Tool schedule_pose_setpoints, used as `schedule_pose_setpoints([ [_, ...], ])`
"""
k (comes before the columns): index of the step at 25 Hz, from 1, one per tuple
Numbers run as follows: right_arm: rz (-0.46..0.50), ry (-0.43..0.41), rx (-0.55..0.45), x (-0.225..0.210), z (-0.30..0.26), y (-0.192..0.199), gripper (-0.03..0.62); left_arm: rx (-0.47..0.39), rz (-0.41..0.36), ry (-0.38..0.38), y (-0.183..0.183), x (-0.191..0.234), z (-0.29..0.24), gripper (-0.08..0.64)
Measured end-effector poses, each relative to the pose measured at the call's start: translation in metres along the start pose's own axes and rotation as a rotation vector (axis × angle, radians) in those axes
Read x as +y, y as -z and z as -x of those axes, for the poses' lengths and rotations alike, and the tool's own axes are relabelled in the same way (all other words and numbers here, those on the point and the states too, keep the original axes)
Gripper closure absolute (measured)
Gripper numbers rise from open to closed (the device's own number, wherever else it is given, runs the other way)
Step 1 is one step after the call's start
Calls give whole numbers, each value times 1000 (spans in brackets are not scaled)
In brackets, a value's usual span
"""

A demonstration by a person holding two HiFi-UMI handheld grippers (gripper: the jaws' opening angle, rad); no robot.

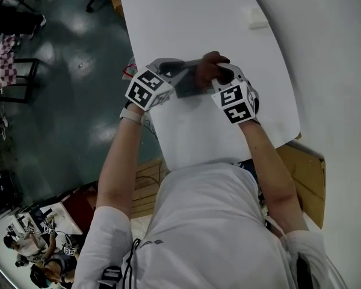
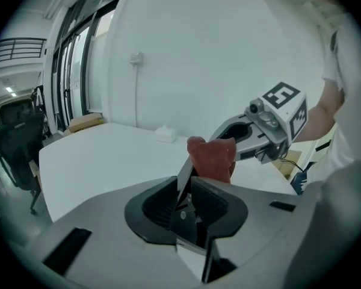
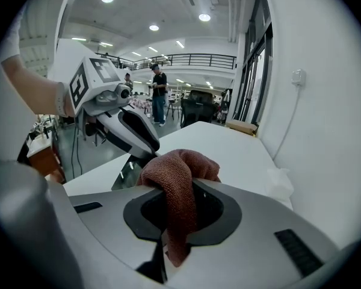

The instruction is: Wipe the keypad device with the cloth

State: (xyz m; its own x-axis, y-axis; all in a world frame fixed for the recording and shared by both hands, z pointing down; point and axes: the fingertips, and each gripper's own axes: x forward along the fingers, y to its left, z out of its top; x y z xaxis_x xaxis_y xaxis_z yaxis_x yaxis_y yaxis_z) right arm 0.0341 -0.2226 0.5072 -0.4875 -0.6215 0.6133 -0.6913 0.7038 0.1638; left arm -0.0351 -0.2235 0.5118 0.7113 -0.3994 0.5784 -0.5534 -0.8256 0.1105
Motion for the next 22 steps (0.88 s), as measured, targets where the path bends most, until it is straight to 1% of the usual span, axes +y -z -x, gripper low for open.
schedule_pose_setpoints([
  [5, -22, -4, 9, 7, 2, 8, 537, -10, 22, -38, 2, -9, 5, 504],
  [10, -39, -9, 3, 8, 2, 16, 537, 19, 24, -57, 8, -11, 3, 505],
  [13, -55, -9, -1, 8, 2, 22, 538, 4, 42, -55, 8, -13, 4, 508],
  [22, -100, -17, 11, 12, 1, 40, 538, -29, 72, -84, 4, -15, 6, 514],
])
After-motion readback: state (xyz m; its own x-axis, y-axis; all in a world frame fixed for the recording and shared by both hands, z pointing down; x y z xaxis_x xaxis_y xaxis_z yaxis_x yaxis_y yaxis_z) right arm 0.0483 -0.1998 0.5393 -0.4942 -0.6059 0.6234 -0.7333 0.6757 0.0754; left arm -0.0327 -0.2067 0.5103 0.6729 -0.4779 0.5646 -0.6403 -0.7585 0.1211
